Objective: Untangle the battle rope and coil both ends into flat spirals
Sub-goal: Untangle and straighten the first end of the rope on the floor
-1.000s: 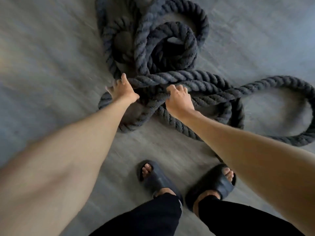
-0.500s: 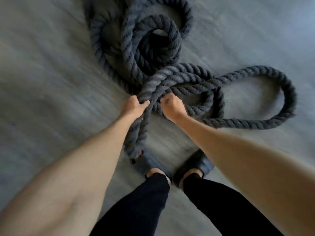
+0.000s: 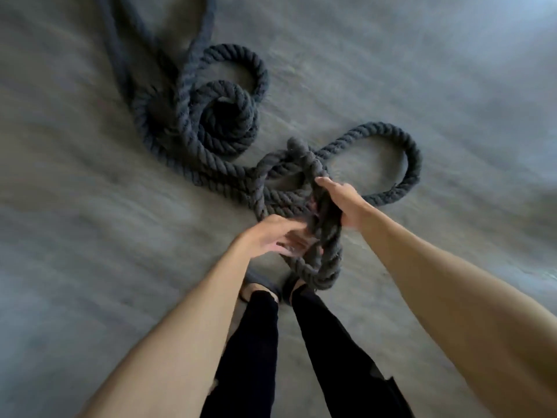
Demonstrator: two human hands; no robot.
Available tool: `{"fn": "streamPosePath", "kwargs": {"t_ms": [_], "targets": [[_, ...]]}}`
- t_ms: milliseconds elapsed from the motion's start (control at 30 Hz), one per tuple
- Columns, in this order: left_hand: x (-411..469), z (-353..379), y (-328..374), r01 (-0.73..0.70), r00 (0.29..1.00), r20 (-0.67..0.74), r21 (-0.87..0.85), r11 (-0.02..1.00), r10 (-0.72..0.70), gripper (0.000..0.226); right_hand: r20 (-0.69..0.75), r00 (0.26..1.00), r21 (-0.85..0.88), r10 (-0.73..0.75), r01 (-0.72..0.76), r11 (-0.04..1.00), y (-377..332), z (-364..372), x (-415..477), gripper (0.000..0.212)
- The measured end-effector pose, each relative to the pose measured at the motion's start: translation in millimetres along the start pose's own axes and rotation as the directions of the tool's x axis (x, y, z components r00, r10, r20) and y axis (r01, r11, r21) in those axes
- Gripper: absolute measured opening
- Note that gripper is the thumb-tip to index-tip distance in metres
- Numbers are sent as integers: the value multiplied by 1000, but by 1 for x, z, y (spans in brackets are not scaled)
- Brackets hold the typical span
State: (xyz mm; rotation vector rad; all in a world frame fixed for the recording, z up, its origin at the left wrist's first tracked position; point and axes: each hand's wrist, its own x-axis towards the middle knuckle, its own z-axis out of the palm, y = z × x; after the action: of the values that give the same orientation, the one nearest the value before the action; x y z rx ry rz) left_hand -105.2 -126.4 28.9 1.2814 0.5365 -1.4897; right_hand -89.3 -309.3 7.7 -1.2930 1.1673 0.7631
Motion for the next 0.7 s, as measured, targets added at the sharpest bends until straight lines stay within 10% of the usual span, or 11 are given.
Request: {"fn": "streamPosePath", "kwargs": {"t_ms": [133, 233, 400, 500, 700], "targets": [[12, -7, 39, -104, 931, -364, -296, 949, -12, 35, 78, 987, -144, -138, 148, 978, 1, -25, -27, 59], [27, -8, 79, -113, 961, -275, -500, 859, -34, 56, 292, 956, -270, -23, 106, 957, 17, -36, -44, 61], [36, 13, 80, 64, 963, -225, -344, 937, -149, 43, 546, 807, -388, 224, 7, 922, 31, -54, -58, 60], [27, 29, 71, 27, 934, -349, -163, 986, -83, 39, 427, 867, -635, 255, 87, 768, 23, -55, -58, 49], [-4, 20, 105, 9, 907, -421, 101, 995, 34, 22, 104, 964, -577, -244, 259, 774, -29, -19, -50, 28]]}}
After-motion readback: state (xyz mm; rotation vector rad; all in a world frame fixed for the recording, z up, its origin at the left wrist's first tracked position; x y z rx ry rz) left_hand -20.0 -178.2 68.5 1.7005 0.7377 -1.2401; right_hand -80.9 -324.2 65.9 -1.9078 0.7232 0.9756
